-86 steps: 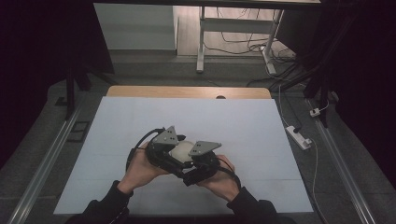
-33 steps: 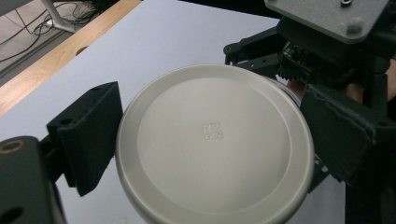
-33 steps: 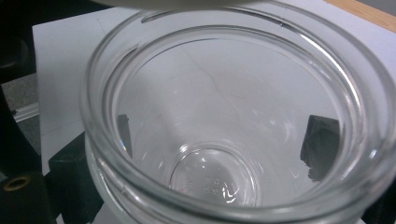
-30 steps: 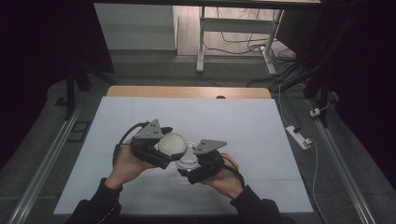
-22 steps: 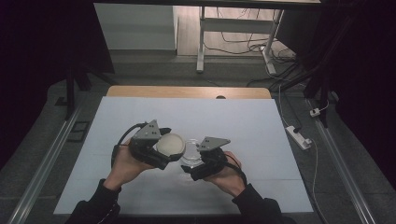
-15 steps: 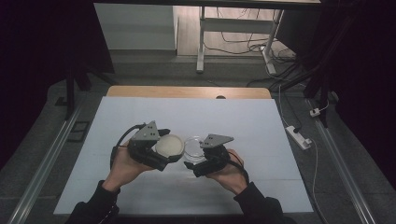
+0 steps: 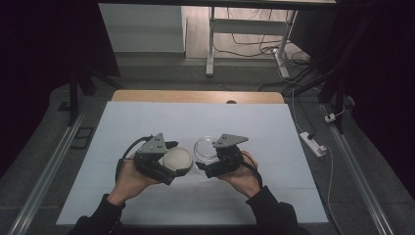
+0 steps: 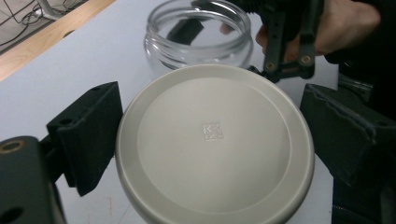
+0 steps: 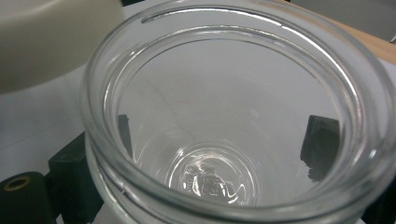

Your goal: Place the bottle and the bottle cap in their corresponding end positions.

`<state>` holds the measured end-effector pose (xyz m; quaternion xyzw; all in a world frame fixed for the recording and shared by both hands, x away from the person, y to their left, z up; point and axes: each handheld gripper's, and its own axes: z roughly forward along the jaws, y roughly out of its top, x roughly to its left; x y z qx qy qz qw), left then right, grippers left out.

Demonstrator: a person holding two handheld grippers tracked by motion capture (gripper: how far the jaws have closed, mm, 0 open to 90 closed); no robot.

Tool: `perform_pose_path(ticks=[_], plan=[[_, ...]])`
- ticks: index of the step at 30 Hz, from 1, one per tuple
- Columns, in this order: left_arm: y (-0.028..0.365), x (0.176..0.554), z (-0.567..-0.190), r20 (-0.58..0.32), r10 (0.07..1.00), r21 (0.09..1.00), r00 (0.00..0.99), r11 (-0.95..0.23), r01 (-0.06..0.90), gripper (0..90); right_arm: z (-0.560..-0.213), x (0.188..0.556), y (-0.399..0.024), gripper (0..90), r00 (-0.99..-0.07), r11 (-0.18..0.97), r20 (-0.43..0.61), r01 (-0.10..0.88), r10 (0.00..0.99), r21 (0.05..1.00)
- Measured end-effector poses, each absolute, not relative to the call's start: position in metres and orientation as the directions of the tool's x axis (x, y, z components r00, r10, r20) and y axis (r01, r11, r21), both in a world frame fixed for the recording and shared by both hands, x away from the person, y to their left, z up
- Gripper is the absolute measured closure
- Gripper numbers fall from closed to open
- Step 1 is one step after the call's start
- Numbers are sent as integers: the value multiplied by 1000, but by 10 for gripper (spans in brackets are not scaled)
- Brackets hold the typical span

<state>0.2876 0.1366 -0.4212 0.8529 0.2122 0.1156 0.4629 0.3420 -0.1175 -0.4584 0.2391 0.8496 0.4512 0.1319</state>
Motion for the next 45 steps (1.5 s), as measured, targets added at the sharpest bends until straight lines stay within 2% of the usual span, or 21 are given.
perform_pose_path(ticks=[29,45], plan=[[126,283,-452,17,438,839,899,-496,225,92,-459,376,-104,67,-828,475,-20,301,560,827],[110,292,-480,-18,431,825,902,-504,257,92,-467,402,-96,67,-810,482,-30,318,585,816]])
